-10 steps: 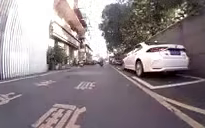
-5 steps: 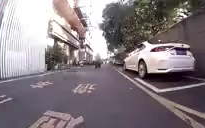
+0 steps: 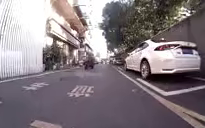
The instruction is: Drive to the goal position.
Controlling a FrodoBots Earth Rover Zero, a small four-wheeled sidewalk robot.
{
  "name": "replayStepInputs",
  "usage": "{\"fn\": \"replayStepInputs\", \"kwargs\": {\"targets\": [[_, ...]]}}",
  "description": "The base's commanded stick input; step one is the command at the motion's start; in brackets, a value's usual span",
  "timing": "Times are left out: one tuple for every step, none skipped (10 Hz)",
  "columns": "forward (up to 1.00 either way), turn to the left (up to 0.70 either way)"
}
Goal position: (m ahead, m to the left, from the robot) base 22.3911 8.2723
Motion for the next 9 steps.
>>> {"fn": "replayStepInputs", "kwargs": {"targets": [[0.45, 0.00], [0.45, 0.00], [0.45, 0.00], [0.45, 0.00], [0.45, 0.00], [0.45, 0.00], [0.45, 0.00], [0.45, 0.00], [0.45, 0.00]]}}
